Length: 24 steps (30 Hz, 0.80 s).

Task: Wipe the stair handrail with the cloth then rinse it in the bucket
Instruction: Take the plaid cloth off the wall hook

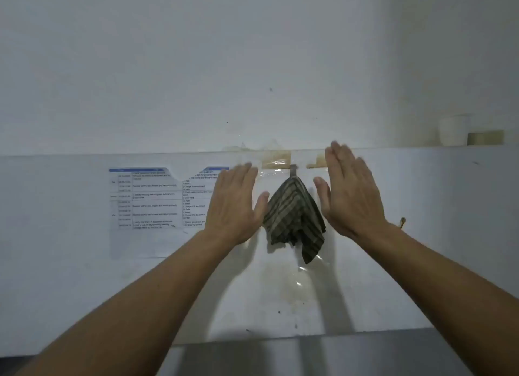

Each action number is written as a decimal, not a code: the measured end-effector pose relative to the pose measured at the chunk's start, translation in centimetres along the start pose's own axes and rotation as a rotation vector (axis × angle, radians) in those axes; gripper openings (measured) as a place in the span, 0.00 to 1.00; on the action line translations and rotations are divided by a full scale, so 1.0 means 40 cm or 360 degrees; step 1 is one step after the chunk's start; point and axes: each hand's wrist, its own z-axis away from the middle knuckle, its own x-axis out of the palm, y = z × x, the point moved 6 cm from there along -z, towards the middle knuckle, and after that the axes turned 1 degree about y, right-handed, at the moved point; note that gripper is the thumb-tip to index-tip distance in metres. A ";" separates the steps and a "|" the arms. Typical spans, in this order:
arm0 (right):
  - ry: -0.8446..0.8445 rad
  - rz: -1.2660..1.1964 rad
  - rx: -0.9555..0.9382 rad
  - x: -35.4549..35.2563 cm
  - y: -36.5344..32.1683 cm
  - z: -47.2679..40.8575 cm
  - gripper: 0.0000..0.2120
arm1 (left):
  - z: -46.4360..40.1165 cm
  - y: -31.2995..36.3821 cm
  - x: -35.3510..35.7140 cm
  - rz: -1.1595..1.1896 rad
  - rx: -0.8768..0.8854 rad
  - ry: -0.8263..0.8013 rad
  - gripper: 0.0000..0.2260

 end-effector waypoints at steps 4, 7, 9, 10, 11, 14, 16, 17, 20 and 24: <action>-0.0248 -0.0063 0.0150 0.084 0.047 0.066 0.18 | 0.033 0.012 0.079 0.0155 -0.0116 -0.0210 0.16; -0.0384 -0.0157 0.0304 0.146 0.086 0.079 0.15 | 0.031 0.009 0.135 0.0201 -0.0203 -0.0243 0.14; -0.0411 -0.0201 0.0398 0.175 0.102 0.077 0.14 | 0.017 0.001 0.170 0.0208 -0.0282 -0.0269 0.12; -0.0430 -0.0216 0.0441 0.191 0.108 0.077 0.13 | 0.011 -0.004 0.186 0.0213 -0.0327 -0.0276 0.12; -0.0443 -0.0242 0.0480 0.208 0.115 0.075 0.13 | 0.003 -0.009 0.200 0.0221 -0.0369 -0.0273 0.11; -0.0533 -0.0351 0.0613 0.247 0.120 0.071 0.14 | -0.020 -0.012 0.225 0.0229 -0.0482 -0.0250 0.13; -0.0543 -0.0446 0.0695 0.269 0.122 0.070 0.16 | -0.030 -0.011 0.239 0.0214 -0.0535 -0.0255 0.16; -0.0537 -0.0501 0.0738 0.280 0.125 0.069 0.17 | -0.032 -0.012 0.247 0.0215 -0.0574 -0.0261 0.17; -0.0527 -0.0671 0.0857 0.300 0.133 0.063 0.14 | -0.036 -0.016 0.262 0.0276 -0.0699 -0.0253 0.12; -0.0480 -0.0750 0.0873 0.299 0.136 0.040 0.01 | -0.048 -0.032 0.248 0.0454 -0.0835 -0.0221 0.03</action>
